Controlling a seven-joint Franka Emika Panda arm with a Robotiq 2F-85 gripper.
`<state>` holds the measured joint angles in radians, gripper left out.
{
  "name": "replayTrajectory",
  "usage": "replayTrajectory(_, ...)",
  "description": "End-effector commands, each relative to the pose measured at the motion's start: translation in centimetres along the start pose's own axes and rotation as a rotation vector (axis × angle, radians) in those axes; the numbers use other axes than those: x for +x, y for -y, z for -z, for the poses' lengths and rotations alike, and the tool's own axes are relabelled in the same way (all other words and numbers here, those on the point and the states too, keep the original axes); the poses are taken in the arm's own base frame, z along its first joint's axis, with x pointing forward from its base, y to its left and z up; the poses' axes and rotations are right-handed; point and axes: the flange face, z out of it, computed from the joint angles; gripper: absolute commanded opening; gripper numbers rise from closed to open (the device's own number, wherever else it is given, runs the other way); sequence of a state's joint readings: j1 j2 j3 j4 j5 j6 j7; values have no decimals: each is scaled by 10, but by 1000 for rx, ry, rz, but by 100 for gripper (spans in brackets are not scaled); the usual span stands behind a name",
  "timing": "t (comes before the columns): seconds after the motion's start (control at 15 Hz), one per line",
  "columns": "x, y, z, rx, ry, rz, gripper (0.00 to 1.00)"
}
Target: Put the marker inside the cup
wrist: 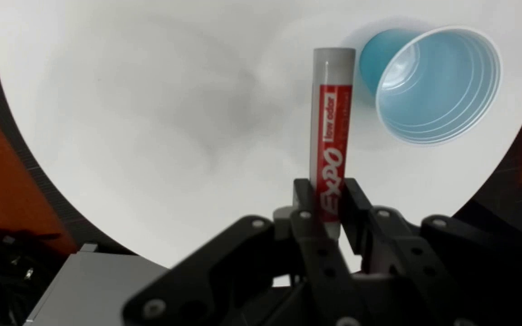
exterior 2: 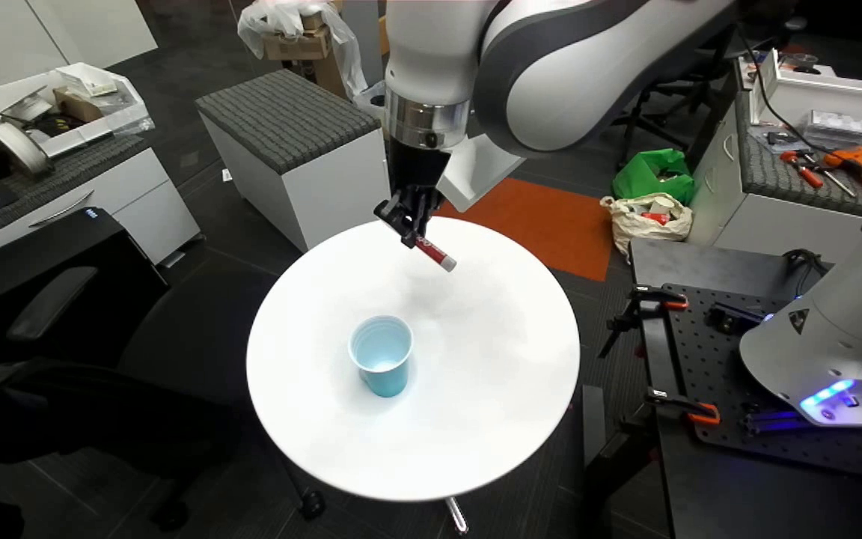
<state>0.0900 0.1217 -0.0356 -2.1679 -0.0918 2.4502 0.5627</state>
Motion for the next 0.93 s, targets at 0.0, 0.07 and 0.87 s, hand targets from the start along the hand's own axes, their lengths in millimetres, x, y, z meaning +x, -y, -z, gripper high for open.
replayTrajectory(0.0, -16, 32, 10, -29, -16, 41, 5)
replayTrajectory(0.07, -19, 42, 9, -37, -24, 56, 5)
replayTrajectory(0.87, -28, 101, -21, -269, -279, 36, 5)
